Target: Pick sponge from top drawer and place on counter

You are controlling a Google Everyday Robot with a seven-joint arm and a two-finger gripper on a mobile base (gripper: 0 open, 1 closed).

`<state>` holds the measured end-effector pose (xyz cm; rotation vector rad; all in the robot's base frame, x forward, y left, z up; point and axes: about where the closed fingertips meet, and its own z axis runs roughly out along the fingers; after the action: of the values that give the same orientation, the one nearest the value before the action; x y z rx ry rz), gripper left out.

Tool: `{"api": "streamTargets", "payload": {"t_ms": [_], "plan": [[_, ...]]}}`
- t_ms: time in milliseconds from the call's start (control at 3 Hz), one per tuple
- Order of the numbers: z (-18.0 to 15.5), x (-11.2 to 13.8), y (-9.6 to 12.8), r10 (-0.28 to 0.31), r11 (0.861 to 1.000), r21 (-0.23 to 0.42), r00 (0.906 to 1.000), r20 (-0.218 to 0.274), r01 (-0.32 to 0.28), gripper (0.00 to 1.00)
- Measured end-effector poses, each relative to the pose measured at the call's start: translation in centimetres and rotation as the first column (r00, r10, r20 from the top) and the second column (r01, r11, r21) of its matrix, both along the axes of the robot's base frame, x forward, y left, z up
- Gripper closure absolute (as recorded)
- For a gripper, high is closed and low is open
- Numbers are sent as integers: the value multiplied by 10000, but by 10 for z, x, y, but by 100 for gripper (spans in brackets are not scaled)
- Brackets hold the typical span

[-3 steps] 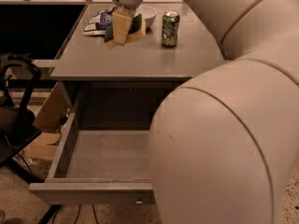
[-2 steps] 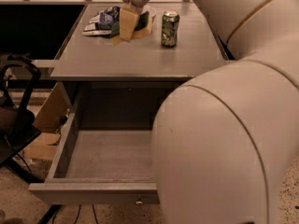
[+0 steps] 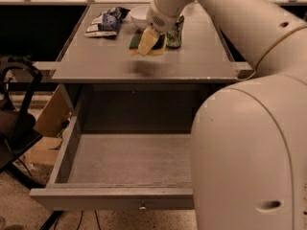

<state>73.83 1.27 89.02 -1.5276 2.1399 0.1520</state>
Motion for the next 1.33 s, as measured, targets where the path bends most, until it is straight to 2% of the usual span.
{"api": "streamTargets", "payload": {"t_ms": [333, 667, 1333], "plan": [[-40, 23, 4, 306, 9951, 937, 9995, 105, -314, 100], [-42, 22, 6, 319, 9956, 879, 9995, 57, -323, 81], [-42, 22, 6, 318, 9957, 873, 9995, 53, -322, 35]]}}
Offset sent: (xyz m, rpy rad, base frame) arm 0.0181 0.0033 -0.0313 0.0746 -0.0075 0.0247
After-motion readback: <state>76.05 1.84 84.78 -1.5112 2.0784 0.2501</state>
